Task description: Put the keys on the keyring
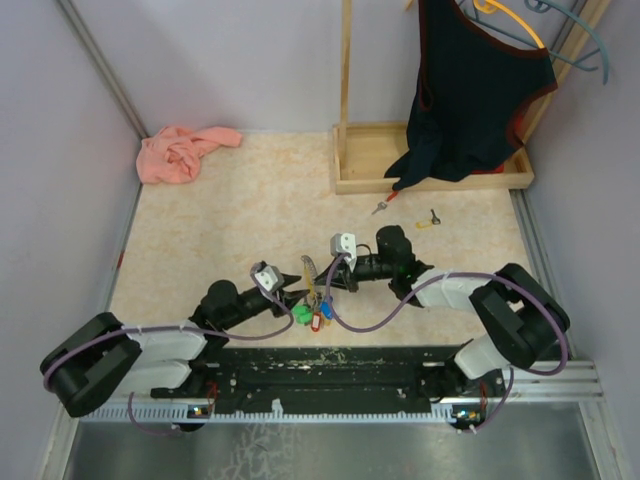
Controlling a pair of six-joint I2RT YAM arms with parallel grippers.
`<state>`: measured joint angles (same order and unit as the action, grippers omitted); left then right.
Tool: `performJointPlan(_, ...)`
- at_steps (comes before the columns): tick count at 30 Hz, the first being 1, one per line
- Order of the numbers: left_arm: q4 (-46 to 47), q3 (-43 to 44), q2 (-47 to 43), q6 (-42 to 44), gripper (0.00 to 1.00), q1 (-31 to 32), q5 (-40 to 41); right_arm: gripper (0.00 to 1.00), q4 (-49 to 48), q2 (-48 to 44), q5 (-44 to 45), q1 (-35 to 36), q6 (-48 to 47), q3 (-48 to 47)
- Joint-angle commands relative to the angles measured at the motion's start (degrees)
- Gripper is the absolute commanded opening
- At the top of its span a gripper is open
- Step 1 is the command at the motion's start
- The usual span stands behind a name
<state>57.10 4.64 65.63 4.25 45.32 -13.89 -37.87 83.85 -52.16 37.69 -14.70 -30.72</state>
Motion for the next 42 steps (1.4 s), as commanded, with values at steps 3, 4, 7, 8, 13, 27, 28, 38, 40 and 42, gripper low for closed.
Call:
performJointPlan(3,12.8,-0.7,4.2,-1.7,0.48,-2.9,-4.9,0.0,-4.6,0.3,-2.1,-0.4,0.6,-0.6)
performJointPlan(4,13.4,-0.6,4.8,-2.0,0.48,-3.5,-6.0,0.0,-4.6,0.4,-2.2,-0.4,0.6,-0.6)
performJointPlan(7,15.3,-0.4,6.5,-2.7,0.47,-4.8,-9.3,0.0,-4.6,0.6,-2.3,-0.4,0.5,-0.7)
performJointPlan(8,15.9,-0.5,7.1,-2.8,0.47,-4.9,-10.3,0.0,-4.5,0.6,-2.5,-0.4,0.5,-0.7)
performJointPlan(13,17.7,-0.2,10.0,-3.1,0.45,-5.4,-13.6,0.0,-4.4,0.7,-2.8,-0.4,0.6,-0.9)
performJointPlan(27,28.3,0.4,18.3,-5.5,0.3,-6.5,-17.5,0.0,-3.5,0.5,-3.8,-0.4,0.2,-1.3)
performJointPlan(28,28.2,0.6,18.5,-5.5,0.3,-6.5,-17.9,0.0,-3.4,0.5,-4.0,-0.4,0.2,-1.3)
performJointPlan(38,28.5,1.4,20.5,-5.1,0.28,-6.6,-19.0,0.0,-1.9,0.5,-5.4,-0.4,-0.2,-2.3)
performJointPlan(40,28.8,1.5,20.9,-5.1,0.26,-6.7,-19.1,0.0,-1.1,0.6,-6.0,-0.4,-0.6,-2.5)
performJointPlan(42,28.8,1.9,21.2,-5.0,0.23,-6.6,-19.3,0.0,-0.3,0.6,-6.4,-0.4,-1.1,-2.8)
